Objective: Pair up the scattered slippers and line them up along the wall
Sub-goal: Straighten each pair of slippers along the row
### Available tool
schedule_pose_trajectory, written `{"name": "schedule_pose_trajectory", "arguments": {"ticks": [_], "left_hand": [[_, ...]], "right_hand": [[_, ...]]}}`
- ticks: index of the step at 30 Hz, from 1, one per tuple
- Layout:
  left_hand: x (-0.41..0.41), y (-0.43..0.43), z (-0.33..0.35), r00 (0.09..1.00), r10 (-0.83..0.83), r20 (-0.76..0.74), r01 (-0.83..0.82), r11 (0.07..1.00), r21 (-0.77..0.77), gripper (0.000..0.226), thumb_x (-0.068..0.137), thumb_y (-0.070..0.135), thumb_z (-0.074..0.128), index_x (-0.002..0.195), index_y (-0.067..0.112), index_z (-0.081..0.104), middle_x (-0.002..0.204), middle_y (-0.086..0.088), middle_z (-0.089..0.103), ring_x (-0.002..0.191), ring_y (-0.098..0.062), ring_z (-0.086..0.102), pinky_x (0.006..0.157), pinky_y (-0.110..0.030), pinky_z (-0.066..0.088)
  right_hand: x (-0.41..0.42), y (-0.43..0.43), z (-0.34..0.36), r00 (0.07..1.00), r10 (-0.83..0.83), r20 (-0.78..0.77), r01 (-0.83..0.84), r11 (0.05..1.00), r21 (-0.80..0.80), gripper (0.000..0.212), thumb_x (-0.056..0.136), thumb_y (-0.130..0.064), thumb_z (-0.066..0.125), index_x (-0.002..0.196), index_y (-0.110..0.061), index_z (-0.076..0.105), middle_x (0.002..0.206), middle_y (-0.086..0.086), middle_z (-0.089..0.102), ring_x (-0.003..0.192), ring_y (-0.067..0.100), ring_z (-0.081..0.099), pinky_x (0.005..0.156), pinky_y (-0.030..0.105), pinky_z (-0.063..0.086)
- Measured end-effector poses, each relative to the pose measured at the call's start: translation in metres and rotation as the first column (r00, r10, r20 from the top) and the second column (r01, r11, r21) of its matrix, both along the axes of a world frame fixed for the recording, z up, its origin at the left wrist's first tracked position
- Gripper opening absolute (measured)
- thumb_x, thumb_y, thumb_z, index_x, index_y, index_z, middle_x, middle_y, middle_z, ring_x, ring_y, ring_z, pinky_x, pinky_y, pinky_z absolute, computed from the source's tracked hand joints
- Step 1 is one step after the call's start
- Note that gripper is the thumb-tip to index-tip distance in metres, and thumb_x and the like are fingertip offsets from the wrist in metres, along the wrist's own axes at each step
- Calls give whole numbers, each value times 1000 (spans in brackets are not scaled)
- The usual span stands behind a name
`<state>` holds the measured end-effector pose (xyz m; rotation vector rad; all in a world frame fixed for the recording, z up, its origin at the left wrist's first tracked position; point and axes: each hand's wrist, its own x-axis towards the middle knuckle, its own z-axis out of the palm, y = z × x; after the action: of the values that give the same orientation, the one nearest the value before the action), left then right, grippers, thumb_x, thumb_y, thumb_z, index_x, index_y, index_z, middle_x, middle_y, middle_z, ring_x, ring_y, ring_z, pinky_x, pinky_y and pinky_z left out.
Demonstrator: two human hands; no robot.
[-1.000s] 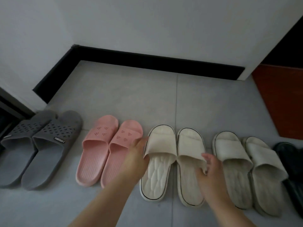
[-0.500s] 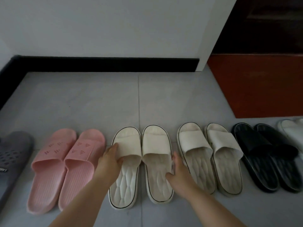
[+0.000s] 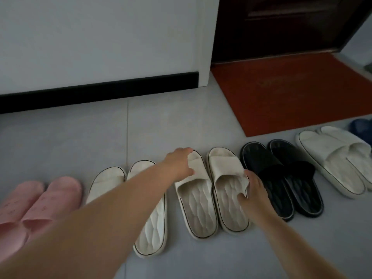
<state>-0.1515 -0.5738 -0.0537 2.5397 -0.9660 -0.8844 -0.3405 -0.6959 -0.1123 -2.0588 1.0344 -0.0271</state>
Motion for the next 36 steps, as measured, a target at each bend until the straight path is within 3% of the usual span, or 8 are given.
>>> {"name": "schedule_pose_trajectory", "arguments": {"ticks": [2, 5, 11, 17, 22, 26, 32, 36], "left_hand": [[-19, -3, -32, 998, 56, 35, -61, 986, 157, 81, 82, 31, 61, 145, 22, 11, 154, -8, 13, 136, -36, 28, 112, -39, 27], [-34, 9, -65, 987, 162, 3, -161, 980, 120, 77, 86, 29, 54, 146, 29, 5, 157, -3, -5, 136, -39, 29, 111, -45, 30], [-24, 26, -75, 973, 224, 59, -223, 974, -29, 60, 87, 12, 47, 142, 27, 26, 156, -5, 7, 134, -32, 35, 106, -35, 34], [-28, 17, -68, 962, 251, 103, -260, 963, 77, 63, 87, 25, 51, 142, 28, 21, 156, -6, 6, 132, -37, 34, 106, -41, 33], [-48, -29, -45, 956, 121, 268, -146, 986, 77, 84, 76, 39, 62, 143, 33, 11, 155, -3, 10, 142, -33, 8, 116, -50, 10], [-72, -79, -25, 980, 55, 193, -39, 996, -85, 83, 78, 41, 61, 144, 33, 11, 153, -1, 22, 142, -26, 13, 115, -53, 5], [-100, -120, -15, 993, 118, 24, -113, 981, -157, 79, 79, 43, 60, 143, 33, 14, 149, 0, 33, 139, -27, 26, 114, -55, 10], [-101, -119, -24, 991, 134, 22, -132, 989, -65, 79, 80, 41, 59, 143, 33, 12, 150, -1, 31, 140, -26, 23, 114, -53, 6]], "right_hand": [[1, -10, -6, 997, 80, -21, -79, 996, 40, 78, 85, -6, 51, 147, -26, 9, 156, -3, 15, 141, 23, 23, 112, 36, 25], [0, -16, -15, 985, 171, 15, -172, 981, 88, 78, 85, -7, 51, 148, -25, 7, 156, -4, 13, 142, 16, 19, 108, 24, 19], [-1, -20, -17, 965, 262, 30, -264, 959, 104, 76, 85, -6, 51, 147, -26, 12, 155, -5, 18, 140, 17, 26, 111, 29, 24], [2, -24, -14, 968, 248, 38, -251, 958, 143, 70, 87, -4, 48, 145, -27, 16, 149, 4, 31, 134, 28, 37, 110, 40, 33], [-27, -41, -9, 944, -221, 244, 206, 975, 86, 49, 85, 2, 49, 127, -21, 44, 131, 0, 44, 111, 11, 47, 95, 30, 43], [-57, -86, -9, 849, -476, 227, 494, 869, -27, 51, 83, -5, 60, 130, -12, 39, 129, 10, 46, 115, 29, 51, 99, 42, 44], [-52, -138, -2, 967, -240, 87, 233, 969, 79, 89, 85, -16, 63, 146, -37, 1, 128, 12, 54, 107, 26, 60, 97, 44, 46], [-29, -143, -5, 994, -103, -22, 103, 994, -24, 88, 88, -12, 57, 145, -40, -4, 99, 12, 60, 69, 19, 57, 64, 31, 48]]}}
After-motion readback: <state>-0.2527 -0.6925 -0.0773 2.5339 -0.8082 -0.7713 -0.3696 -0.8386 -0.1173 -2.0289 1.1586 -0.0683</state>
